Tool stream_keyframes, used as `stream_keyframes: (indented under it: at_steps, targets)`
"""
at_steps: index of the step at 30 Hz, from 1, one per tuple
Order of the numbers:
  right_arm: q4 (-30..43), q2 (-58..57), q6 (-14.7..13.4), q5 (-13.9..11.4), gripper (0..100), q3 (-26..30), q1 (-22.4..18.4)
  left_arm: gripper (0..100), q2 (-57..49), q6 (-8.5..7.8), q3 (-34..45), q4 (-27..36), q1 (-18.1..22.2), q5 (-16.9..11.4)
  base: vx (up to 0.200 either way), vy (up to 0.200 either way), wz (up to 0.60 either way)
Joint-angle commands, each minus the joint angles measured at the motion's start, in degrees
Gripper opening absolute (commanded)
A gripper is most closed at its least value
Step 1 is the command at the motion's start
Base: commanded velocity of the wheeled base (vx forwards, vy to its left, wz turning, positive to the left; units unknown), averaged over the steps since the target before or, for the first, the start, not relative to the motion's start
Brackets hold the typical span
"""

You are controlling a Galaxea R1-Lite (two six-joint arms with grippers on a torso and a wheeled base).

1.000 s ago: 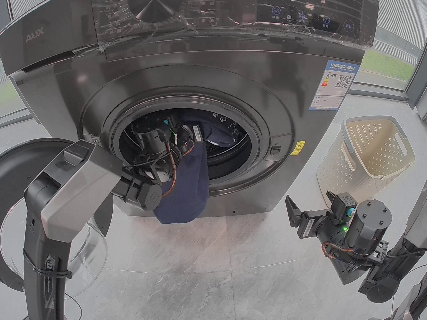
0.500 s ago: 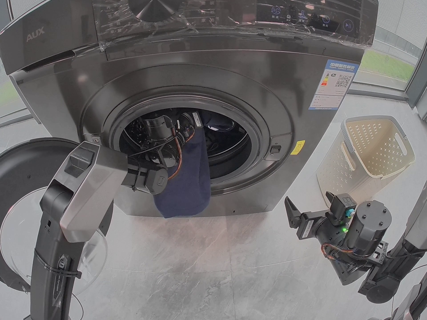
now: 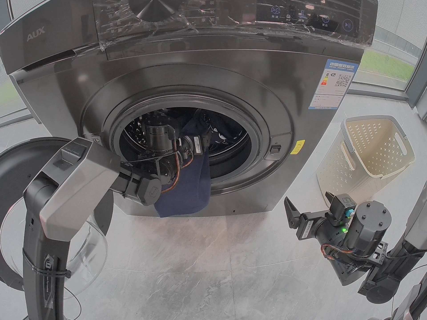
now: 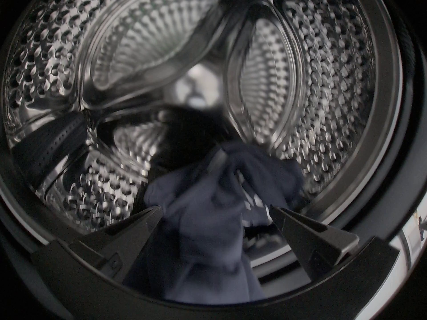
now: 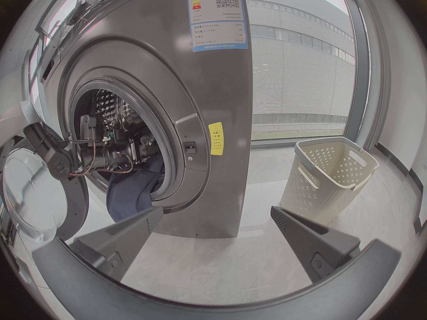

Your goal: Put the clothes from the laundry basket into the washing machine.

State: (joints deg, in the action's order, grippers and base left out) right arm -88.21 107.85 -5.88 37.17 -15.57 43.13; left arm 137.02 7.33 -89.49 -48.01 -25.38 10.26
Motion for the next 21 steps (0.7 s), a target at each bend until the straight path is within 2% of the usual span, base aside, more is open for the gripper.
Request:
stream_keyframes:
  at_steps: [1,6,7,13,14,15,21]
  targets:
    - [-0.03,0.08,-0.01,0.01,100,0.01,0.64,100,-5.63,-0.65,7.40,3.80,-0.99,-1.91,0.000,0.000,0.00]
    - [-0.03,-0.01,0.16,0.01,100,-0.17,0.64,100,-4.57,-1.17,7.05,4.59,-0.72,-2.09,0.000,0.000,0.00]
    - [-0.03,0.08,0.16,0.01,100,-0.08,0.64,100,-3.60,-2.23,6.87,5.38,-0.46,-2.27,0.000,0.000,0.00]
    - [-0.03,0.26,0.08,0.10,100,0.10,0.73,100,-1.14,-4.07,5.38,6.43,0.60,-2.44,0.000,0.000,0.00]
    - [-0.03,0.26,0.08,0.10,100,0.19,0.73,100,-0.18,-5.39,4.59,6.52,1.39,-2.88,0.000,0.000,0.00]
    - [-0.03,0.26,0.08,0.10,100,0.19,0.73,100,0.35,-5.92,3.80,6.52,1.74,-3.50,0.000,0.000,0.00]
    - [-0.03,0.34,0.16,0.10,100,0.10,0.64,100,3.25,-6.10,-1.21,8.28,1.74,-3.94,0.000,0.000,0.00]
